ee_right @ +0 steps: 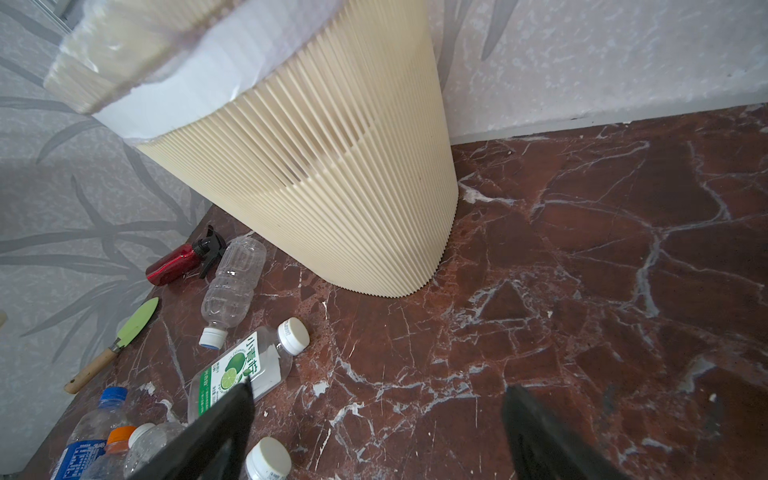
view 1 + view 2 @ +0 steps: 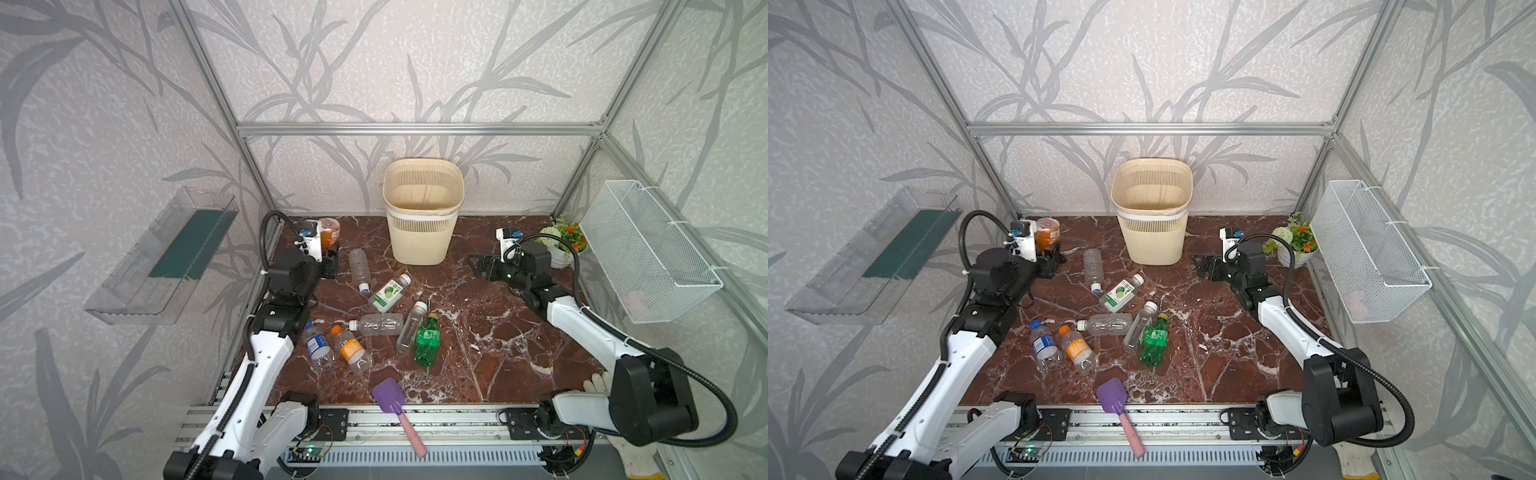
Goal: Throw the plastic bottles in the bin
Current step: 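Lift the Nescafe bottle with the left gripper and drop it into the bin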
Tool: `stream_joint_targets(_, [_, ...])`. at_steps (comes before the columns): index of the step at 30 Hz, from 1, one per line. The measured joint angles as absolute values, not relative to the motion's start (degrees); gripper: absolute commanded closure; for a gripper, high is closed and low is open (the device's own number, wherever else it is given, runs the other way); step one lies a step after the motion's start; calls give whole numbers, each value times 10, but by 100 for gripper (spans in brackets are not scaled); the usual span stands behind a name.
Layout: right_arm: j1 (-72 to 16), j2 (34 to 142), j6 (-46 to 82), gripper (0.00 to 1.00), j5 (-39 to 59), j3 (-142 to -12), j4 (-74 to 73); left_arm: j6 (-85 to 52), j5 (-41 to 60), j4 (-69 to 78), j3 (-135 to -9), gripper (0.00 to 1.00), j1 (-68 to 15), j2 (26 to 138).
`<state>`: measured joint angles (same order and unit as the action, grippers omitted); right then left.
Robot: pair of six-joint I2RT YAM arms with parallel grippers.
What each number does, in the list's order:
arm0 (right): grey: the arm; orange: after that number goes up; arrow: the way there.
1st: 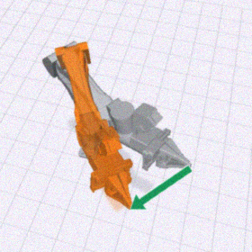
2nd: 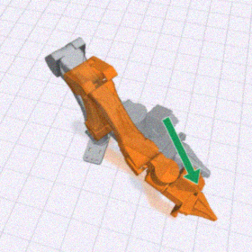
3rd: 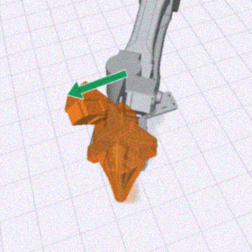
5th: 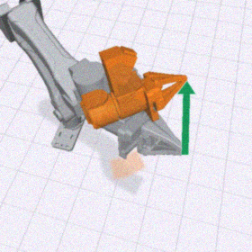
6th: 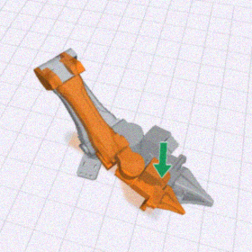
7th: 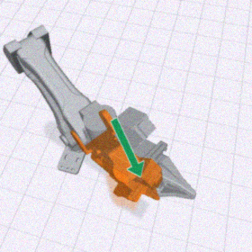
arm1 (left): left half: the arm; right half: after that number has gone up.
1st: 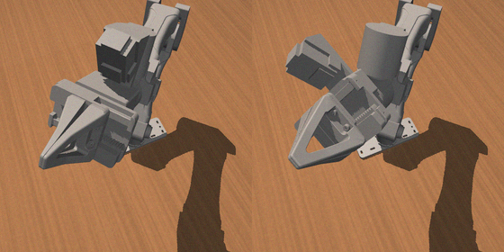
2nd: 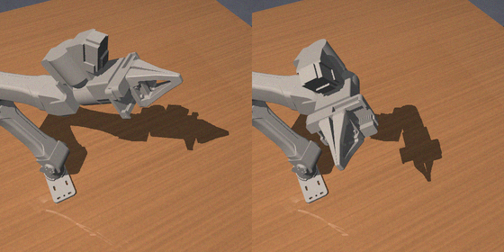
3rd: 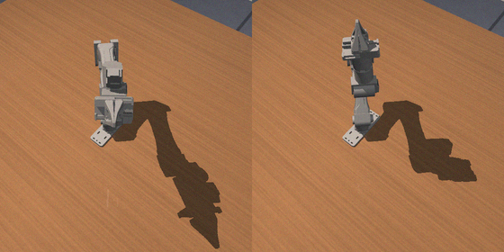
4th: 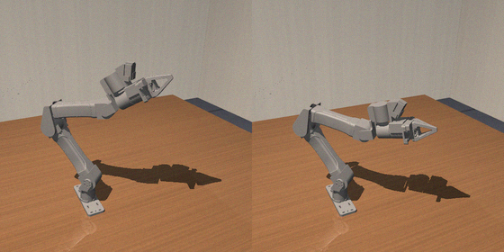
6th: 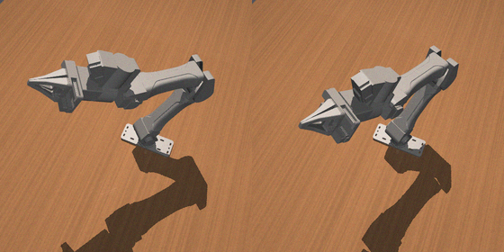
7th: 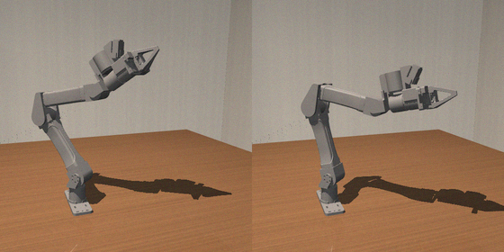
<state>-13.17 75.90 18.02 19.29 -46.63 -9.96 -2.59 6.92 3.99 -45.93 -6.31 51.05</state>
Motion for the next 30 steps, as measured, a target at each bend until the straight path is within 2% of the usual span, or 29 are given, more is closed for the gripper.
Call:
stream_joint_targets(10, [-208,721,132,8,122,-508,-34,-61,124,264,-450,40,-88,441])
stream_joint_targets(20, [-262,689,100,8,48,-520,-5,-4,188,354,-529,40,-166,458])
stream_joint_targets(26, [-265,677,95,8,24,-520,2,4,228,391,-593,42,-187,513])
stream_joint_targets(30, [-272,675,95,8,19,-520,3,-13,245,395,-708,43,-188,620])
